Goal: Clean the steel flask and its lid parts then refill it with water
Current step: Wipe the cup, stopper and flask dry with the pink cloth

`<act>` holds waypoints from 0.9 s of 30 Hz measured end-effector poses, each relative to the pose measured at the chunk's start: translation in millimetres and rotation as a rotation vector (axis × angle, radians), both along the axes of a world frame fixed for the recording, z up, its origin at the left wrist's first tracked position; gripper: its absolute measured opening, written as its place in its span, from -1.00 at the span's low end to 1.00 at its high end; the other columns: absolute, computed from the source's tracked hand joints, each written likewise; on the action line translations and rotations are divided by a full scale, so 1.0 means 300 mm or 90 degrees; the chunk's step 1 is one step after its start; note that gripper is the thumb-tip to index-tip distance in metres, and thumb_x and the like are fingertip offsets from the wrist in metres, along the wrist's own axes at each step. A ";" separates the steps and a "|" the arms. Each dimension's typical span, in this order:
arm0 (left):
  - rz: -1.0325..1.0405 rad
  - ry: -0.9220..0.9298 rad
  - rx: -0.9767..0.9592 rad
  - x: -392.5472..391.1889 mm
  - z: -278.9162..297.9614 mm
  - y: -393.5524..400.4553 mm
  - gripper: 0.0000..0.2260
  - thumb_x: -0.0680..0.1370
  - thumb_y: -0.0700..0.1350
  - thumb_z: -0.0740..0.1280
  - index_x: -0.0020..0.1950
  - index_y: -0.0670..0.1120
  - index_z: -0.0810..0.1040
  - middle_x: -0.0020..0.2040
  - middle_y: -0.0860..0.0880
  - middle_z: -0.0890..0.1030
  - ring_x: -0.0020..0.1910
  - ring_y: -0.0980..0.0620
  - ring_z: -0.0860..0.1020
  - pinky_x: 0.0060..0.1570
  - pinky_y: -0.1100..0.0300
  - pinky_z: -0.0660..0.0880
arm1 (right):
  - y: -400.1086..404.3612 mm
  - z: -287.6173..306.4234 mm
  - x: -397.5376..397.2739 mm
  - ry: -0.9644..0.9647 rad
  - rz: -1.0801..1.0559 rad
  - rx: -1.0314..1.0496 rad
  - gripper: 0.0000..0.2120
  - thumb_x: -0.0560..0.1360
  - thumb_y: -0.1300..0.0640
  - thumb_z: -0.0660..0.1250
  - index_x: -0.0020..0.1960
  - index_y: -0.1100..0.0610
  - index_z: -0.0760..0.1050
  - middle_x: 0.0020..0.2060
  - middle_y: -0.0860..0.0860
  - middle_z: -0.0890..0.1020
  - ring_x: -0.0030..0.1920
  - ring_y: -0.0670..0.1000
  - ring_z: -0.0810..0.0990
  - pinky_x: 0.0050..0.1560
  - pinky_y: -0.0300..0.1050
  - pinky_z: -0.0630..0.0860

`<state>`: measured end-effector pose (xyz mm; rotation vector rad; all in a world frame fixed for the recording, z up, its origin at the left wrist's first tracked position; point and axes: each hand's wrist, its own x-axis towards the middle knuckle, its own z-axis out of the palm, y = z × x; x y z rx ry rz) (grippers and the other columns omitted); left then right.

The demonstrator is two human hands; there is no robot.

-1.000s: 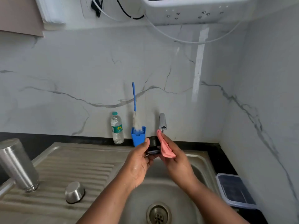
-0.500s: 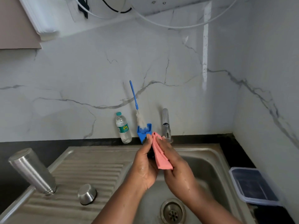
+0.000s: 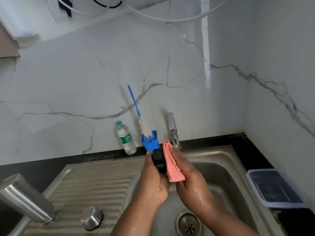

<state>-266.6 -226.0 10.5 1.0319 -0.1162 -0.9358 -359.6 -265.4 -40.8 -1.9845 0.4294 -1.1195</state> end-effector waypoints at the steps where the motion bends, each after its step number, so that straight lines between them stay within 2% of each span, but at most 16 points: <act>1: -0.001 0.004 0.001 0.005 -0.003 -0.003 -0.65 0.64 0.05 0.19 0.04 -0.18 0.64 -0.18 -0.16 0.71 -0.20 -0.08 0.69 -0.12 0.06 0.63 | 0.005 -0.002 0.001 -0.001 0.001 0.005 -0.25 0.46 0.39 0.14 0.51 -0.20 0.18 0.50 -0.13 0.26 0.51 -0.13 0.18 0.49 -0.19 0.16; 2: -0.003 0.013 0.001 0.013 -0.009 -0.008 -0.63 0.64 0.07 0.17 0.05 -0.16 0.64 -0.16 -0.16 0.70 -0.16 -0.08 0.69 -0.08 0.05 0.62 | 0.015 0.000 -0.001 0.011 0.000 -0.008 -0.23 0.46 0.39 0.14 0.51 -0.21 0.15 0.51 -0.14 0.25 0.51 -0.13 0.17 0.48 -0.24 0.16; 3: -0.002 0.029 -0.014 0.022 -0.008 -0.008 -0.56 0.64 0.15 0.13 0.11 -0.16 0.63 -0.08 -0.18 0.70 -0.05 -0.11 0.68 0.06 0.01 0.58 | 0.027 0.002 -0.005 0.027 -0.003 -0.034 -0.21 0.45 0.37 0.14 0.52 -0.24 0.10 0.51 -0.14 0.23 0.51 -0.13 0.16 0.46 -0.29 0.15; 5: 0.002 0.033 -0.033 0.031 -0.006 -0.007 -0.35 0.60 0.33 0.04 0.22 -0.18 0.60 0.09 -0.24 0.67 0.15 -0.20 0.62 0.28 -0.09 0.47 | 0.040 0.011 -0.009 0.038 -0.022 -0.102 -0.19 0.43 0.36 0.16 0.54 -0.20 0.04 0.53 -0.11 0.20 0.52 -0.12 0.13 0.44 -0.34 0.15; 7: -0.016 -0.009 -0.067 0.019 0.005 0.004 -0.31 0.54 0.39 0.06 0.13 -0.15 0.67 0.06 -0.24 0.68 0.11 -0.17 0.64 0.20 -0.06 0.52 | 0.031 0.016 -0.002 0.019 -0.024 -0.124 -0.17 0.42 0.41 0.17 0.55 -0.15 0.05 0.53 -0.11 0.20 0.52 -0.11 0.14 0.44 -0.34 0.15; 9: -0.038 -0.089 -0.093 -0.006 0.011 0.012 -0.48 0.56 0.27 0.13 -0.13 -0.05 0.76 -0.10 -0.13 0.73 -0.07 -0.03 0.70 -0.09 0.11 0.62 | 0.013 0.022 0.009 -0.022 -0.012 -0.062 -0.18 0.42 0.45 0.15 0.54 -0.14 0.12 0.51 -0.16 0.23 0.51 -0.12 0.17 0.46 -0.28 0.15; 11: -0.031 -0.113 -0.116 -0.020 0.006 0.010 -0.55 0.60 0.12 0.18 -0.27 -0.01 0.75 -0.19 -0.06 0.73 -0.19 0.05 0.71 -0.28 0.23 0.60 | 0.005 0.033 0.012 -0.064 0.010 -0.009 -0.27 0.46 0.47 0.16 0.52 -0.04 0.20 0.49 -0.16 0.28 0.50 -0.11 0.20 0.48 -0.19 0.17; 13: -0.026 -0.071 -0.138 -0.016 0.004 0.002 -0.57 0.60 0.10 0.20 -0.25 -0.06 0.75 -0.20 -0.07 0.71 -0.24 0.02 0.69 -0.31 0.23 0.59 | 0.003 0.043 0.008 -0.089 0.047 0.034 -0.34 0.48 0.45 0.16 0.50 0.01 0.25 0.47 -0.15 0.33 0.49 -0.10 0.23 0.48 -0.18 0.18; 16: -0.043 -0.048 -0.093 -0.012 0.009 -0.002 -0.61 0.53 0.19 0.23 -0.07 -0.10 0.65 -0.25 -0.09 0.61 -0.33 0.01 0.52 -0.42 0.25 0.44 | -0.010 0.063 -0.004 -0.119 0.079 0.138 -0.40 0.53 0.43 0.18 0.48 0.00 0.29 0.41 -0.23 0.39 0.45 -0.17 0.29 0.44 -0.25 0.22; 17: -0.049 -0.041 -0.061 -0.010 0.007 -0.007 -0.60 0.53 0.21 0.23 -0.02 -0.10 0.64 -0.20 -0.12 0.61 -0.29 -0.01 0.52 -0.36 0.23 0.45 | -0.012 0.064 -0.009 -0.115 0.065 0.148 -0.40 0.54 0.41 0.19 0.48 -0.04 0.29 0.41 -0.25 0.39 0.44 -0.20 0.30 0.44 -0.25 0.23; 19: -0.054 -0.019 0.001 0.006 -0.002 -0.020 -0.54 0.58 0.22 0.18 0.10 -0.12 0.63 0.02 -0.17 0.67 -0.03 -0.11 0.62 -0.03 0.07 0.52 | -0.009 0.067 -0.019 -0.065 0.023 0.072 -0.36 0.52 0.31 0.17 0.49 -0.19 0.23 0.45 -0.23 0.33 0.46 -0.22 0.23 0.44 -0.28 0.20; 20: -0.058 -0.012 0.022 0.014 -0.004 -0.024 -0.50 0.61 0.24 0.12 0.17 -0.13 0.62 0.11 -0.19 0.67 0.09 -0.16 0.62 0.10 -0.01 0.52 | -0.005 0.065 -0.022 -0.024 0.013 0.023 -0.30 0.49 0.28 0.15 0.49 -0.29 0.16 0.48 -0.22 0.27 0.48 -0.24 0.18 0.43 -0.34 0.17; 21: -0.057 -0.001 0.026 0.016 0.001 -0.023 -0.45 0.63 0.26 0.07 0.20 -0.13 0.62 0.13 -0.20 0.67 0.14 -0.18 0.62 0.15 -0.05 0.52 | -0.003 0.062 -0.027 0.020 0.007 -0.011 -0.25 0.47 0.27 0.13 0.47 -0.37 0.07 0.49 -0.23 0.22 0.48 -0.27 0.12 0.41 -0.41 0.13; 24: -0.046 -0.025 -0.033 -0.010 0.032 -0.012 -0.42 0.57 0.31 0.11 0.10 -0.14 0.66 0.03 -0.19 0.70 0.06 -0.15 0.66 0.05 -0.03 0.54 | -0.010 0.050 -0.035 0.081 -0.008 -0.055 -0.19 0.44 0.24 0.09 0.46 -0.42 -0.12 0.52 -0.23 0.13 0.49 -0.27 0.07 0.35 -0.52 0.09; 26: -0.067 -0.067 -0.051 -0.031 0.042 -0.006 -0.51 0.48 0.26 0.27 0.06 -0.12 0.67 0.00 -0.15 0.71 -0.01 -0.08 0.69 0.04 0.00 0.57 | -0.018 0.043 -0.033 0.066 -0.003 -0.079 -0.23 0.46 0.24 0.09 0.50 -0.34 -0.08 0.53 -0.17 0.14 0.52 -0.21 0.08 0.41 -0.43 0.09; 27: -0.065 -0.072 -0.060 -0.031 0.036 -0.006 -0.59 0.46 0.20 0.33 0.03 -0.12 0.68 -0.04 -0.13 0.71 -0.07 -0.04 0.70 -0.01 0.03 0.60 | -0.023 0.039 -0.031 0.037 0.013 -0.073 -0.27 0.48 0.26 0.09 0.53 -0.27 0.00 0.53 -0.15 0.17 0.52 -0.16 0.10 0.45 -0.34 0.12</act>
